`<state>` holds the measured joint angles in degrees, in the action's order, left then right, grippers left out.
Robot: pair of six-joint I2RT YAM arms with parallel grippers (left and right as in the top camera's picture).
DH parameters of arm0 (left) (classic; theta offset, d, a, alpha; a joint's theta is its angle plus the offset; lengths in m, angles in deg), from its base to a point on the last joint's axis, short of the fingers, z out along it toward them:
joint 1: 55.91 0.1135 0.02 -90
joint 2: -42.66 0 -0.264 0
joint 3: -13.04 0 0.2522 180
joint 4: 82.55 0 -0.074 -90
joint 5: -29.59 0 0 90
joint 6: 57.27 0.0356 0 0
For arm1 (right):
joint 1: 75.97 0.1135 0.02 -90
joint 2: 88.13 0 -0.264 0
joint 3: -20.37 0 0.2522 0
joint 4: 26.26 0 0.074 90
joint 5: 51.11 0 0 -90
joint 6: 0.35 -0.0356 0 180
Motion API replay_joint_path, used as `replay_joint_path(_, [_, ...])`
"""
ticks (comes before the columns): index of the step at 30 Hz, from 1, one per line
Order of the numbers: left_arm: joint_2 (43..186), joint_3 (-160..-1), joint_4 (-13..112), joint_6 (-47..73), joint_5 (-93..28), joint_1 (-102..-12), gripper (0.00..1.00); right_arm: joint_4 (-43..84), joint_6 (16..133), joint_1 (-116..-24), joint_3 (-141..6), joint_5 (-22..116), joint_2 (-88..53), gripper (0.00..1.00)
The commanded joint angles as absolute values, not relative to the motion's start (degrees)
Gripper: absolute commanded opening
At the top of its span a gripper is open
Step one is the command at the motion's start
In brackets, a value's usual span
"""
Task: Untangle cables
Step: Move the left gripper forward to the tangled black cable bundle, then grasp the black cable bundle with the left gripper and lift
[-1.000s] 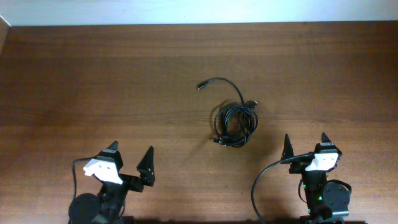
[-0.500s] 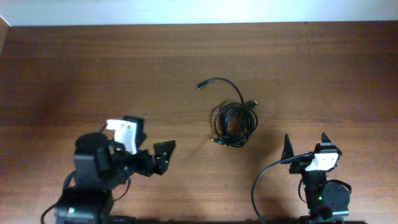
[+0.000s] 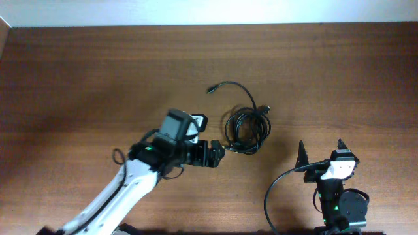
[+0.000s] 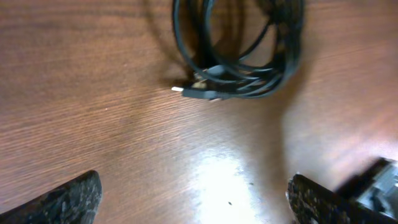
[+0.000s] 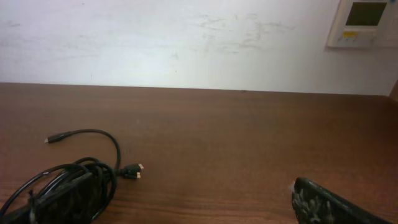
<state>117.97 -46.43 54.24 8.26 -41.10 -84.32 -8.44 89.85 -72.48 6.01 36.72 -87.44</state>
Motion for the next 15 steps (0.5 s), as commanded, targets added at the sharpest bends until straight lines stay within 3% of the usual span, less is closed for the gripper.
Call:
replay_joint_path(1, [123.1, -47.3, 57.6, 3.5, -47.4, -88.7, 0.97, -8.1, 89.8, -72.3, 6.3, 35.6, -87.7, 0.98])
replay_joint_path(12, [130.8, -47.3, 66.8, 0.2, -48.5, -97.5, 0.98, -8.1, 89.8, -72.3, 6.3, 35.6, -87.7, 0.98])
replay_joint_path(15, [130.8, -47.3, 71.8, -3.8, -52.6, -99.3, 0.89, -8.1, 89.8, -72.3, 6.3, 35.6, -87.7, 0.98])
